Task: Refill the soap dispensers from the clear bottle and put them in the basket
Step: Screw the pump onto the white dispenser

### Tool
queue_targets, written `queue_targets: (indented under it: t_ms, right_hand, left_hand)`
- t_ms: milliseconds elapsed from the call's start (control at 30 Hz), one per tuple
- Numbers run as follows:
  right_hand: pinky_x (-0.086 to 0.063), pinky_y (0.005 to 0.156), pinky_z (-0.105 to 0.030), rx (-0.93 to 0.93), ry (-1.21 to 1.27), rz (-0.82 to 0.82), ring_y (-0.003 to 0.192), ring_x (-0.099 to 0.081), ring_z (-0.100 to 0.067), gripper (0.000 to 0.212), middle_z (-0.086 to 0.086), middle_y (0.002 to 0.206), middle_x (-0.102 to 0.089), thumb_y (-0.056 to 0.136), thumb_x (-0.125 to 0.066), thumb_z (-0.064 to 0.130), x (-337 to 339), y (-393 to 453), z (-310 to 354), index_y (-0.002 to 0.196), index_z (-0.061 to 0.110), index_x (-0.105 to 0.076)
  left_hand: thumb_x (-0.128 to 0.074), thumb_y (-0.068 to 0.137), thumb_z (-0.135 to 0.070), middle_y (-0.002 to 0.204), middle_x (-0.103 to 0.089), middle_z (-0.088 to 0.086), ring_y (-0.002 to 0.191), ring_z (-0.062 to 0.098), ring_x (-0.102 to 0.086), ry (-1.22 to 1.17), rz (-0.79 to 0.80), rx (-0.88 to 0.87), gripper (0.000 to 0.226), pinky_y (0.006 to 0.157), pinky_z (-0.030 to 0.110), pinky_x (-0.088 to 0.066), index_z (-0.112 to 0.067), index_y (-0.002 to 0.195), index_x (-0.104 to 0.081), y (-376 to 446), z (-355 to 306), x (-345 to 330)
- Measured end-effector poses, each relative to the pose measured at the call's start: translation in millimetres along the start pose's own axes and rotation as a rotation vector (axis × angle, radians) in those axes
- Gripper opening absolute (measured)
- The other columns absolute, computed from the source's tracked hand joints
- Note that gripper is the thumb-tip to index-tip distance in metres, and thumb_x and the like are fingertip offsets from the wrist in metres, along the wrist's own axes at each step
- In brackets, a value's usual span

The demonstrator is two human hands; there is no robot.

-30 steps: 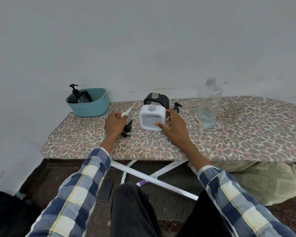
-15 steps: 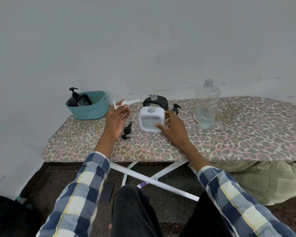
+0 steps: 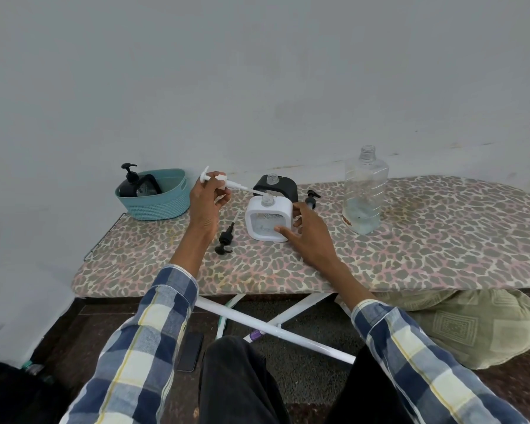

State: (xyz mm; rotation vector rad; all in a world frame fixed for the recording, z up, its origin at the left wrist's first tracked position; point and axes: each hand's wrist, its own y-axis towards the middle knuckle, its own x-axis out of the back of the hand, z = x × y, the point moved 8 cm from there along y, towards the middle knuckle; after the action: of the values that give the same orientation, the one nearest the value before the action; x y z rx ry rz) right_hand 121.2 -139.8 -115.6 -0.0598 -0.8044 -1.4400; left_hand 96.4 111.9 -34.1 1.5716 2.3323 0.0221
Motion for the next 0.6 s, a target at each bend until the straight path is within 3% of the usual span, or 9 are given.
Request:
queue_targets:
  t_ms: [133, 300, 467, 600]
  right_hand:
    - [-0.058, 0.083, -0.037, 0.005, -0.008, -0.002, 0.099, -0.064, -0.016, 0.064, -0.002, 0.126, -0.068, 0.09, -0.081, 0.051, 0.0, 0.2, 0.7, 0.139, 0.02, -0.054]
    - [-0.058, 0.083, -0.039, 0.02, -0.001, 0.0, 0.099, -0.064, -0.017, 0.064, -0.004, 0.124, -0.068, 0.091, -0.08, 0.052, -0.7, -0.1, -0.2, 0.14, 0.019, -0.054]
    - [-0.058, 0.084, -0.04, 0.028, -0.013, -0.003, 0.102, -0.064, -0.017, 0.064, -0.003, 0.125, -0.068, 0.091, -0.078, 0.056, -1.4, 1.3, -0.8, 0.14, 0.021, -0.054]
    - [-0.057, 0.085, -0.039, 0.039, -0.01, -0.015, 0.102, -0.063, -0.015, 0.062, -0.001, 0.123, -0.068, 0.093, -0.074, 0.059, -1.5, 0.8, -0.6, 0.139, 0.022, -0.055]
  left_hand:
    - [-0.067, 0.097, -0.014, 0.09, -0.07, 0.001, 0.079, 0.015, -0.063, 0.176, 0.009, -0.052, 0.007, 0.082, 0.034, -0.056, -0.015, 0.103, -0.071, 3.3, -4.3, -6.0]
    - [-0.069, 0.1, -0.014, 0.094, -0.071, 0.0, 0.084, 0.012, -0.064, 0.444, 0.074, -0.248, 0.005, 0.081, 0.03, -0.058, -0.011, 0.104, -0.069, 0.6, -23.7, -29.4]
    - [-0.084, 0.093, -0.027, 0.105, -0.076, -0.001, 0.088, 0.002, -0.069, 0.709, 0.217, -0.368, 0.028, 0.08, 0.014, -0.053, -0.011, 0.114, -0.073, -9.3, -19.3, -63.2]
    - [-0.086, 0.091, -0.03, 0.11, -0.073, -0.001, 0.098, 0.008, -0.068, 0.837, 0.279, -0.372, 0.027, 0.081, 0.007, -0.046, -0.019, 0.11, -0.072, -16.4, 6.8, -72.6]
